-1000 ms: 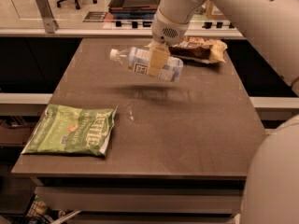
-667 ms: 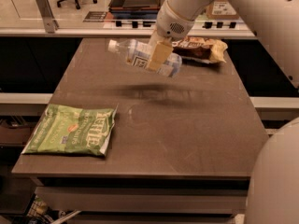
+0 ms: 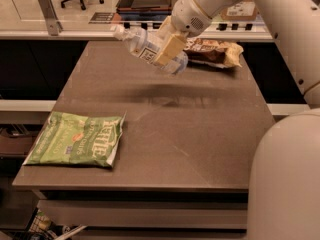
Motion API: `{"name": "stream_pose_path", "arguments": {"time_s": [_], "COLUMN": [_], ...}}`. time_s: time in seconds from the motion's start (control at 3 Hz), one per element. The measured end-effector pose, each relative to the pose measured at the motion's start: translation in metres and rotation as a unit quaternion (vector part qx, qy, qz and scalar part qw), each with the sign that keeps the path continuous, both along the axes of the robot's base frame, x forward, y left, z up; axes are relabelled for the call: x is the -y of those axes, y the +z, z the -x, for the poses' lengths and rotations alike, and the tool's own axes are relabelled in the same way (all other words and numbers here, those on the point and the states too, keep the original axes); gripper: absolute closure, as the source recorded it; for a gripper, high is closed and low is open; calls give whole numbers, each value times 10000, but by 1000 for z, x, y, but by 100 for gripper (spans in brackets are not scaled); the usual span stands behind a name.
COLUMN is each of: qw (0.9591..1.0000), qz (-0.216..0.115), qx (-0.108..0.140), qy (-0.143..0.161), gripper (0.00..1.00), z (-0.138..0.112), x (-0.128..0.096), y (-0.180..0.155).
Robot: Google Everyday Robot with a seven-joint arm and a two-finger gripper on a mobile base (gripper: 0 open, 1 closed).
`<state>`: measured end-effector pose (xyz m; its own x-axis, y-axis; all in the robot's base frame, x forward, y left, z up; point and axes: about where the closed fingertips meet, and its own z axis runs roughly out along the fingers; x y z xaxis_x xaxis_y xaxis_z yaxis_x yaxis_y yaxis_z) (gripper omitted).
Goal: Place blue plastic bottle upright
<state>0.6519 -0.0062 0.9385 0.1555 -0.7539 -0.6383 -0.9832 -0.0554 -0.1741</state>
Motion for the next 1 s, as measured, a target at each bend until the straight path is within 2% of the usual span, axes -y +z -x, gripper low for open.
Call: {"name": "stream_pose_path", "arguments": {"time_s": [0.33, 0.67, 1.0], "qw": [9988, 9957, 9908], "qz": [-480, -925, -1346], "qx": [-6, -3, -115], "qy": [73, 11, -25], "gripper": [100, 100, 100], "z": [1, 16, 27], "x": [-5, -3, -4], "y": [4, -1, -26]}}
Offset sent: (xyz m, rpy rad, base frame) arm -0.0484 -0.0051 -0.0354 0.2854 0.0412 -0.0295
